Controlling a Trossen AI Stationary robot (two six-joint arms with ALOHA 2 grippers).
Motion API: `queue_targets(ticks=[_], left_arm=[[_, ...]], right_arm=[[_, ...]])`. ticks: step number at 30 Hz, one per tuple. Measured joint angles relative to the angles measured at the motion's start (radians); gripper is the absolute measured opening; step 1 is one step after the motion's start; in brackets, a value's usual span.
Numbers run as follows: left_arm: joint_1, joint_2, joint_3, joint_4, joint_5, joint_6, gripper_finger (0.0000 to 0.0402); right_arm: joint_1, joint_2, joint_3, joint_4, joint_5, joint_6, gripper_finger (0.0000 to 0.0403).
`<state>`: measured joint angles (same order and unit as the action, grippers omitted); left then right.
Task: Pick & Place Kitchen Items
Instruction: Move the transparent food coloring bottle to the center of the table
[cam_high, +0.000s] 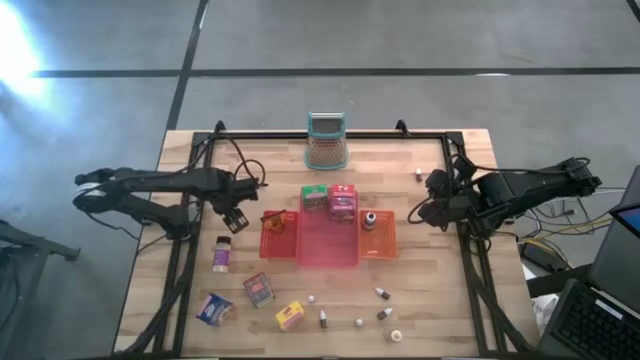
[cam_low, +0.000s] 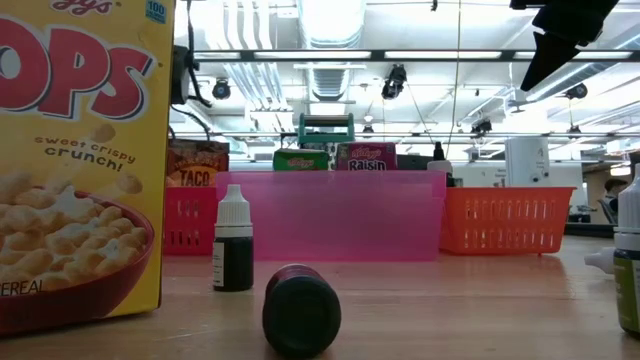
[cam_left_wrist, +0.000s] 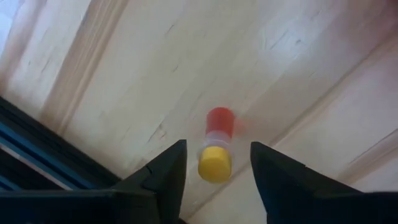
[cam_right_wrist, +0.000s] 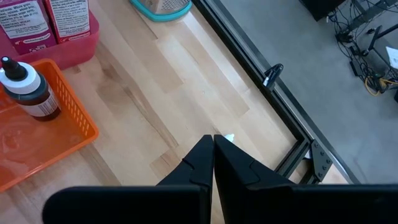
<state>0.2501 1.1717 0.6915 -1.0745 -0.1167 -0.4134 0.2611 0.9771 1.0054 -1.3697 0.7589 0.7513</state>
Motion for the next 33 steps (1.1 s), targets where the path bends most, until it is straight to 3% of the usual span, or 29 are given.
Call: queue_targets(ticks=[13, 33], left_arm=[[0.005, 0.000, -0.031, 0.015, 0.014, 0.013, 0.0109], [0.005, 0.000, -0.030, 0.033, 0.018, 0.027, 0.0121]], right_arm=[[0.000, 0.000, 0.000, 0.000, 0.000, 0.000, 0.0008], [0.000, 0.000, 0.000, 0.000, 0.000, 0.000, 0.0008]])
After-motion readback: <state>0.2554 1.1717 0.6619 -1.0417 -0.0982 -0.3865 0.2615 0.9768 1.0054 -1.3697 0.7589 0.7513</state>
